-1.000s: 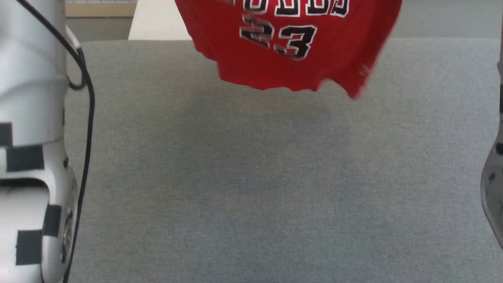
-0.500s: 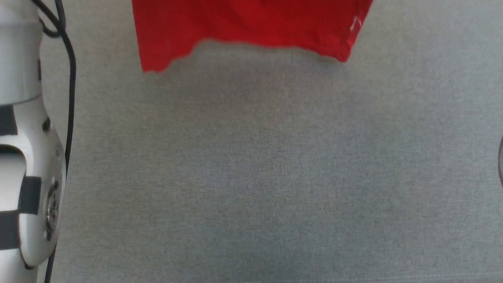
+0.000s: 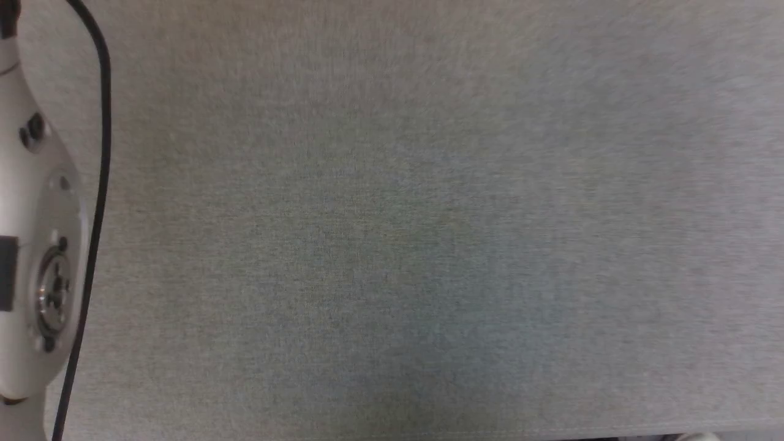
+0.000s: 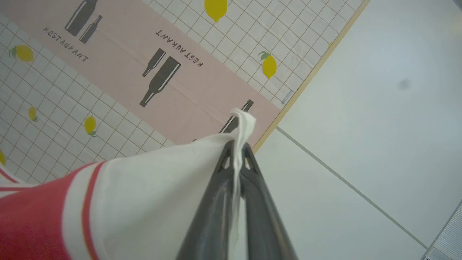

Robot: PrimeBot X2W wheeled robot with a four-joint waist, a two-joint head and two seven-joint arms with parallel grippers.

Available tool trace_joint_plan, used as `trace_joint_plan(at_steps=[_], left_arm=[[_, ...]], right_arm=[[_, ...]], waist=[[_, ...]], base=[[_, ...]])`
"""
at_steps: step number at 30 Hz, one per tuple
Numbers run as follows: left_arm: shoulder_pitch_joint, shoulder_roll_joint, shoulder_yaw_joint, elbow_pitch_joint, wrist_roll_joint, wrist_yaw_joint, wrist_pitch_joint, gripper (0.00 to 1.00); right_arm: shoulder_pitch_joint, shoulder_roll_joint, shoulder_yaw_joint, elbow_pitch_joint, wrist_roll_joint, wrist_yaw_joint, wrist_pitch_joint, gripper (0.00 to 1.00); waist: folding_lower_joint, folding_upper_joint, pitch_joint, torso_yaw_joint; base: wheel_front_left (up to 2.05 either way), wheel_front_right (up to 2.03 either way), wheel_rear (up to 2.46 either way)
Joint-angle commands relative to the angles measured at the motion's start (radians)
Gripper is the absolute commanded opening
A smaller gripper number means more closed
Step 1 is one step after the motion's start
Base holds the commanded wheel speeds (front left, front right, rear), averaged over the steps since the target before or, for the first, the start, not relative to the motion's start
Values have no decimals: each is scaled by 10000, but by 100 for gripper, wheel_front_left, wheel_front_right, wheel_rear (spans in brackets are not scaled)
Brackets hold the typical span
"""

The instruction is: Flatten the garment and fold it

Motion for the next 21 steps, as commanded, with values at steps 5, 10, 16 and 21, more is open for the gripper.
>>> trace_joint_plan(at_steps=[5,10,16,21], left_arm=[[299,295,181,205,-199,-535,-389,0],[1209,522,130,100,-750,-1036,-300,0],[3017,1088,-412,-1040,-1970,-1206,947,0],[5467,1654,-573,-2837,-3126,-1214,1916,0]], right_arm=[[10,-411,141,237,-582,-17,-606,0],[592,-707,380,501,-331,-17,-1037,0],[1983,-1183,1135,302,1480,-17,-1197,0],[4082,-1607,1401,-886,3813,-17,-471,0]], waist=[[-2,0,1482,581],[-2,0,1215,807],[-2,0,572,995],[-2,0,-244,1014]], base=[[0,0,0],[0,0,0],[0,0,0],[0,0,0]])
